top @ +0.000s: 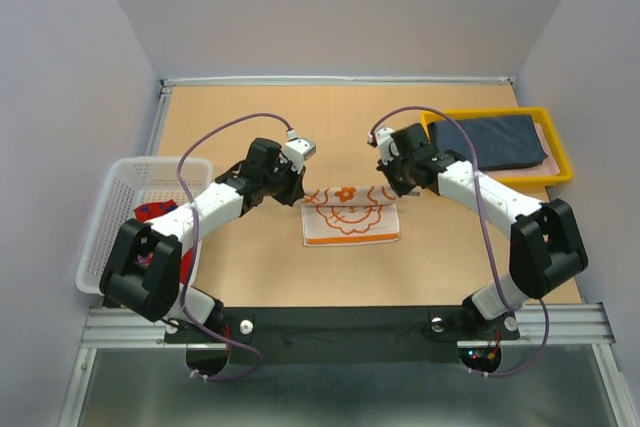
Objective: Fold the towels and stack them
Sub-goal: Fold the towel
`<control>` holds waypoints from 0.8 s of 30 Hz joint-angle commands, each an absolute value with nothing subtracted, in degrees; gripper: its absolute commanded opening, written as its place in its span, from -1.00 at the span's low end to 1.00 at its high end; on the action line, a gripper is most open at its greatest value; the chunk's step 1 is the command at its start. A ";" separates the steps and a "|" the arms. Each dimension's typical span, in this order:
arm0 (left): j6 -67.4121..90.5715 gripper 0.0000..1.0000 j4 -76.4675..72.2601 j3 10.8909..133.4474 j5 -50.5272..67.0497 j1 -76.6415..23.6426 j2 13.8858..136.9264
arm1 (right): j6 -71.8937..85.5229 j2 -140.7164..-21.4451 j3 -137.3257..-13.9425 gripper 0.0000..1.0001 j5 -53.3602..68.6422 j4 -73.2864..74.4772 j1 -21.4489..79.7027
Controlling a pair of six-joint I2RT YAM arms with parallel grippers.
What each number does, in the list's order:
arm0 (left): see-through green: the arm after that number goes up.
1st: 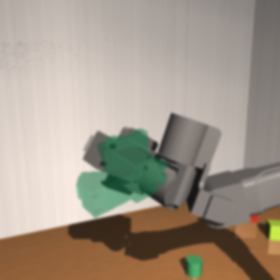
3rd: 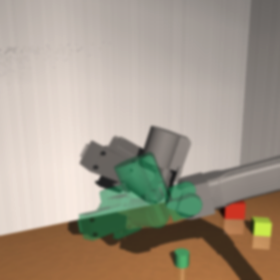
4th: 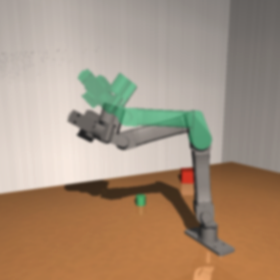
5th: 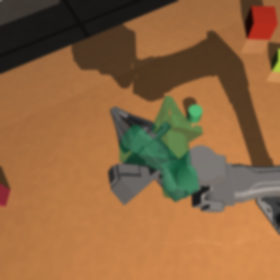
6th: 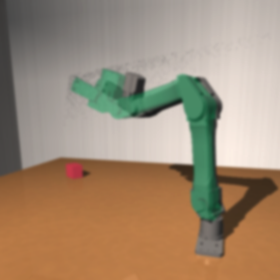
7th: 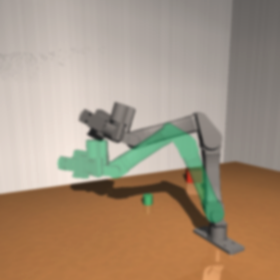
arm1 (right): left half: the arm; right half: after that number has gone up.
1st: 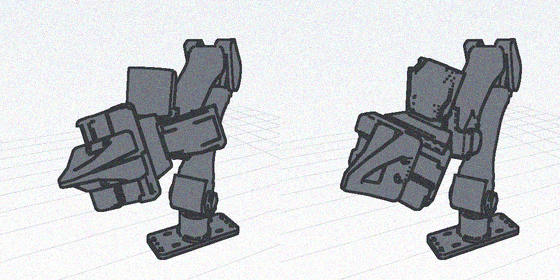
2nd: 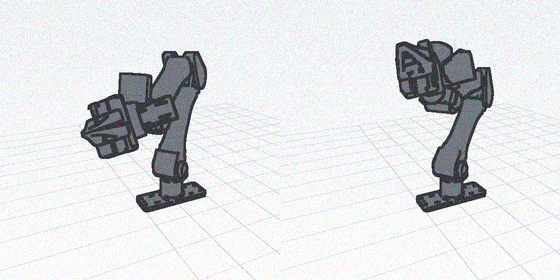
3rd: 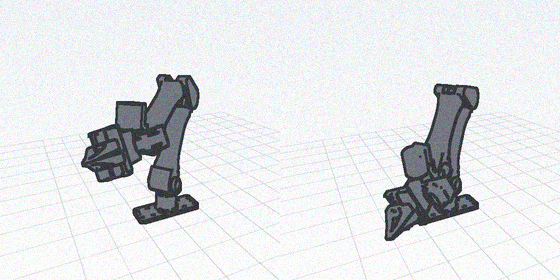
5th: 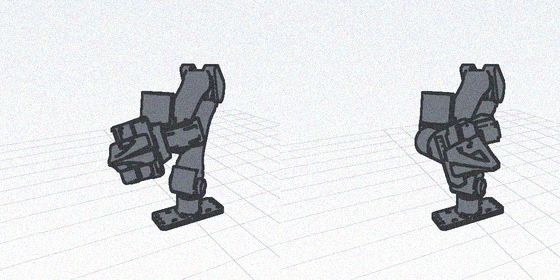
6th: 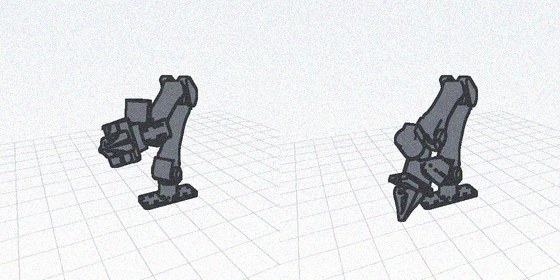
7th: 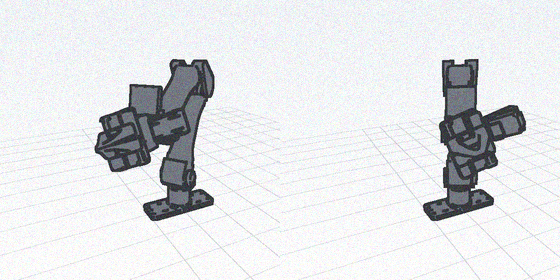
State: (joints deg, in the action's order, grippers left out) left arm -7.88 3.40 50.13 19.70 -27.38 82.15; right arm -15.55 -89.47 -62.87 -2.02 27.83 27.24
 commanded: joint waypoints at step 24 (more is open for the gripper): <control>18.63 -1.00 8.87 43.86 8.36 -34.28 74.10 | -2.03 -81.30 -56.60 -0.99 -0.35 34.36 27.16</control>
State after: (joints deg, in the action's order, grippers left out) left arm 17.06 6.79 44.25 10.74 -34.13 76.31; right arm -4.12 -83.37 -57.14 0.25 31.73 27.42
